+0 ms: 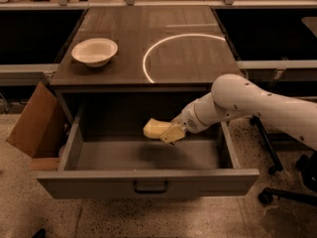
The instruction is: Place sponge into top drawer
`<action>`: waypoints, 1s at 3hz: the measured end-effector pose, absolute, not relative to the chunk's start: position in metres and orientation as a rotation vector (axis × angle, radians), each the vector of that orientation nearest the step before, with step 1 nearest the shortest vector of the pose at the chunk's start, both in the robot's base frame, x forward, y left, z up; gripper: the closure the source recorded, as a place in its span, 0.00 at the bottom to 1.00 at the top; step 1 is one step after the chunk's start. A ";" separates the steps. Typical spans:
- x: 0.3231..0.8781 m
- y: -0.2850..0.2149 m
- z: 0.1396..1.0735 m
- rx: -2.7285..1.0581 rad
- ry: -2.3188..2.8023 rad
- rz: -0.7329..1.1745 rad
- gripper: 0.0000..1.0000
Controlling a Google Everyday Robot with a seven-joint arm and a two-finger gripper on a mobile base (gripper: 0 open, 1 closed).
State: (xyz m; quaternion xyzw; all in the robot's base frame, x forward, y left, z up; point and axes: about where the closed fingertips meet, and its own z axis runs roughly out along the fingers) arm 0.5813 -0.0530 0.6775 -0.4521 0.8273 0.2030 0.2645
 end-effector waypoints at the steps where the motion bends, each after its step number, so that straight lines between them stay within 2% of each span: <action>1: 0.589 -0.049 0.673 -1.209 2.237 0.543 0.31; 2: 0.596 -0.043 0.666 -1.206 2.229 0.558 0.01; 3: 0.598 -0.040 0.663 -1.207 2.223 0.573 0.00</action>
Offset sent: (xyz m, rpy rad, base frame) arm 0.0221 0.0116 -0.0139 0.0182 -0.0107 -0.0146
